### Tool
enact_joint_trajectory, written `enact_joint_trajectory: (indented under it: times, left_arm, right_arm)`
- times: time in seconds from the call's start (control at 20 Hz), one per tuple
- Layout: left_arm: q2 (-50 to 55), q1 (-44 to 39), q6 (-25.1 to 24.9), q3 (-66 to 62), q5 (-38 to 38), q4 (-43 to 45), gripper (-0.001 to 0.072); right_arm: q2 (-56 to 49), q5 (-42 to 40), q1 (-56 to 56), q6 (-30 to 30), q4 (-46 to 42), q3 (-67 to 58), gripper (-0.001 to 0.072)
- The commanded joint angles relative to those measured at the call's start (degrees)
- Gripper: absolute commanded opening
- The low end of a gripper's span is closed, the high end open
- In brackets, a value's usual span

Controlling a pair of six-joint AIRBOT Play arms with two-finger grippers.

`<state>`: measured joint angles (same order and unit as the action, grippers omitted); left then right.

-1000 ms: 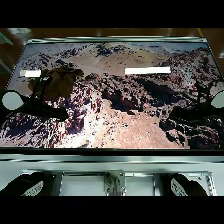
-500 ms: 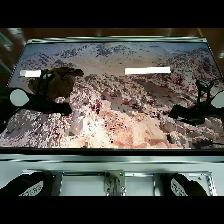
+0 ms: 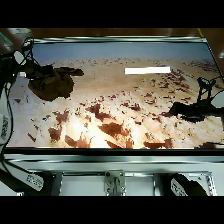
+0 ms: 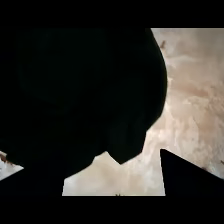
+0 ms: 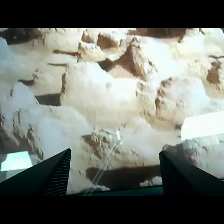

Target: Fold the shirts.

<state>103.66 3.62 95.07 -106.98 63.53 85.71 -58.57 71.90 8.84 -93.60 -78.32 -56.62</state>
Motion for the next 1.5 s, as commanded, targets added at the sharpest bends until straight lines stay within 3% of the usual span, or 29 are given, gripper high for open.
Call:
enact_joint_trajectory:
  times: [0.0,0.3,0.35,0.4,0.45,0.65,0.8,0.95,1.2,1.45]
  left_arm:
    - [13.46,3.32,3.08,-11.58,1.44,-0.42,0.0663]
    - [20.79,3.85,4.15,-11.02,-2.10,-0.85,0.0654]
    - [21.11,3.87,5.29,-11.02,-2.34,-0.83,0.0538]
    - [21.22,3.89,6.23,-11.02,-1.73,-0.85,0.0176]
    - [20.96,3.85,6.23,-11.04,-0.26,-0.90,0.0041]
    - [13.49,3.02,3.06,-11.04,3.98,-2.64,0.0041]
    - [0.00,-0.35,-2.19,-11.04,3.56,-2.91,0.0041]
    - [-14.86,-5.95,-4.28,-11.02,3.15,-4.04,0.0041]
    - [-32.54,-20.87,-2.25,-7.02,5.68,-5.16,0.0041]
    - [-34.97,-35.60,3.04,8.44,5.51,-5.18,0.0041]
  right_arm:
    - [0.02,-1.53,-0.02,-0.11,0.15,0.02,0.0672]
    - [0.04,-1.49,-0.02,-0.28,3.61,0.02,0.0672]
    - [0.04,-1.49,-0.02,-0.28,4.46,0.02,0.0672]
    - [0.04,-1.46,-0.04,-0.28,5.11,0.02,0.0672]
    - [0.04,-1.42,-0.02,-0.28,5.62,0.02,0.0672]
    - [0.04,-1.36,-0.02,-0.17,5.84,0.02,0.0672]
    - [0.04,-1.42,-0.02,3.58,5.66,0.02,0.0672]
    - [0.37,0.15,-0.02,5.40,5.40,-0.26,0.0672]
    - [4.15,3.52,-0.02,7.39,5.97,-6.84,0.0672]
    - [8.61,8.61,-0.02,8.90,2.95,-12.81,0.0672]
